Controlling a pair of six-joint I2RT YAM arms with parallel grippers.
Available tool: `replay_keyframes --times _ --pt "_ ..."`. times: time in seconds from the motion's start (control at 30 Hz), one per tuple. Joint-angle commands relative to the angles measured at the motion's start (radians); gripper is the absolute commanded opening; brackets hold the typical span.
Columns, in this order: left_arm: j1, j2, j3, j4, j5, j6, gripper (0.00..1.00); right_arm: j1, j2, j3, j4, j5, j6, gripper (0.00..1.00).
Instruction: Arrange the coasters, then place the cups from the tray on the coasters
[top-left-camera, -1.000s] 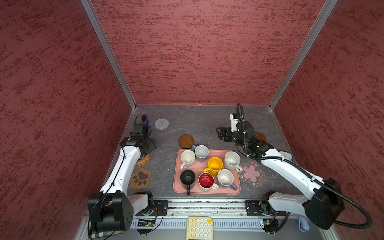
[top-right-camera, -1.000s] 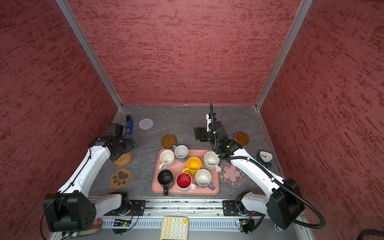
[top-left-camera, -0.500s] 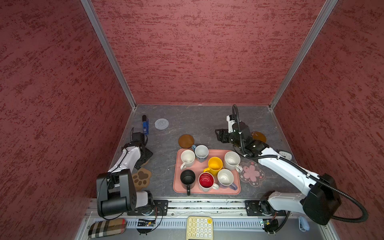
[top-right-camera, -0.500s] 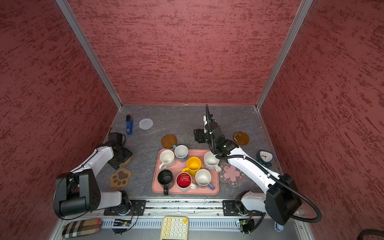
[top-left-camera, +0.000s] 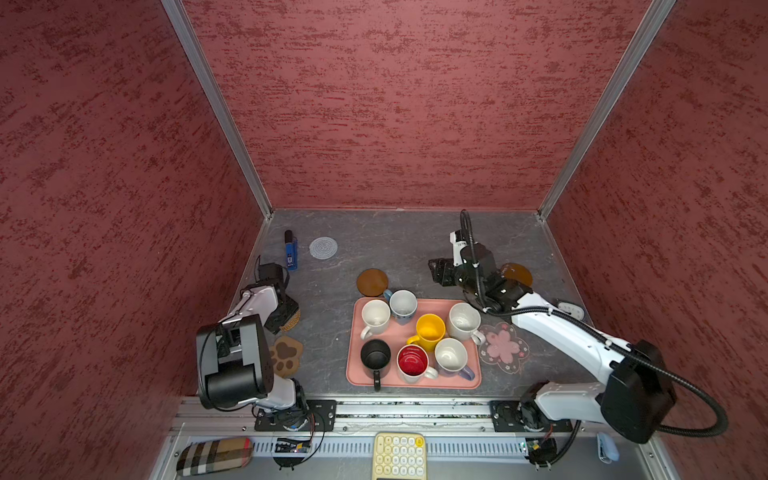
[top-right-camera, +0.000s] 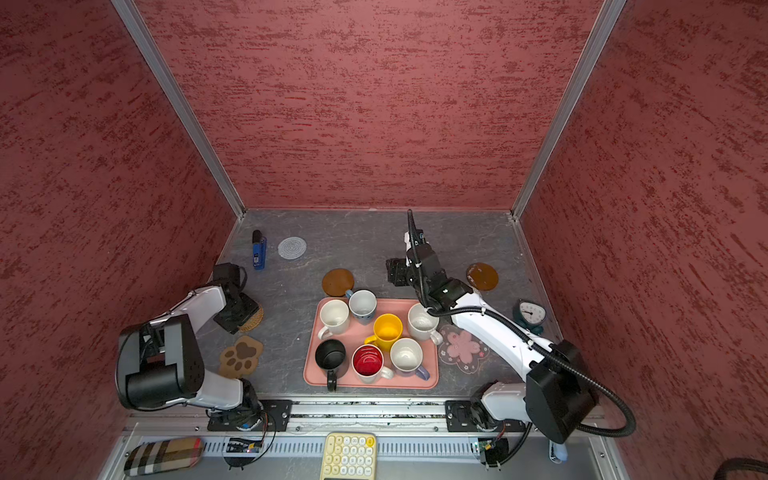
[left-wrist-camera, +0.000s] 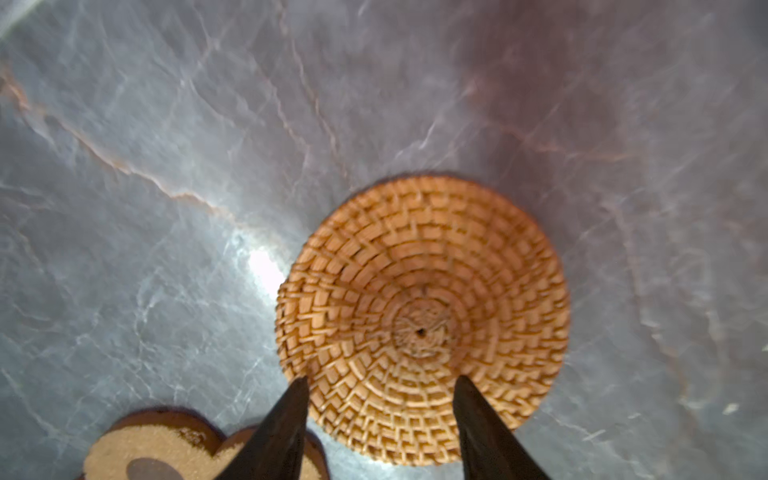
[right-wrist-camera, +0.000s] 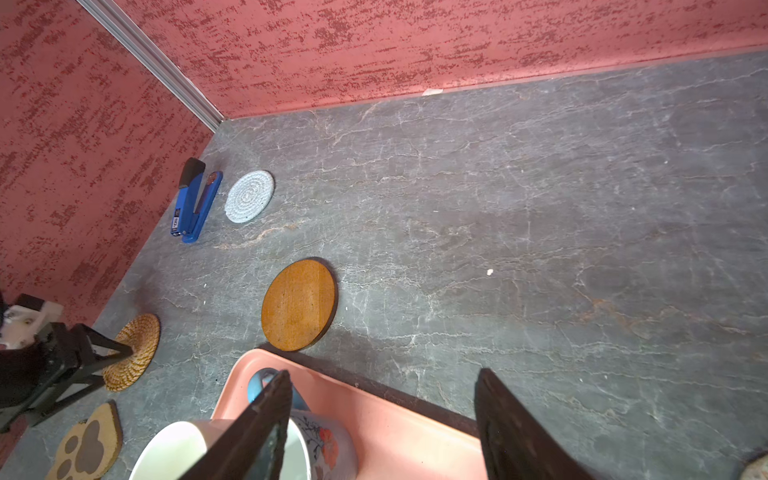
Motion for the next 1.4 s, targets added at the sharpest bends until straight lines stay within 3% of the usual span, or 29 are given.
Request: replay_keyframes --times 0.0,0.57,0.9,1.37 --pt "0.004 0.012 0.042 0.004 -0.021 0.015 0.52 0.005 0.020 0.045 0.038 0.007 -0.017 0.70" --pt "0.000 0.092 0.069 0.007 -0.045 0.007 0.50 0.005 0.068 0.053 0.075 0.021 -0.055 0.70" --pt "-0.013 0.129 0.055 0.050 0.034 0.027 0.47 0.004 0.059 0.025 0.113 0.029 -0.060 0.71" --pt "-0.172 0.248 0.174 0.049 0.071 -0.004 0.44 0.005 0.033 -0.032 0.178 0.045 -0.068 0.72"
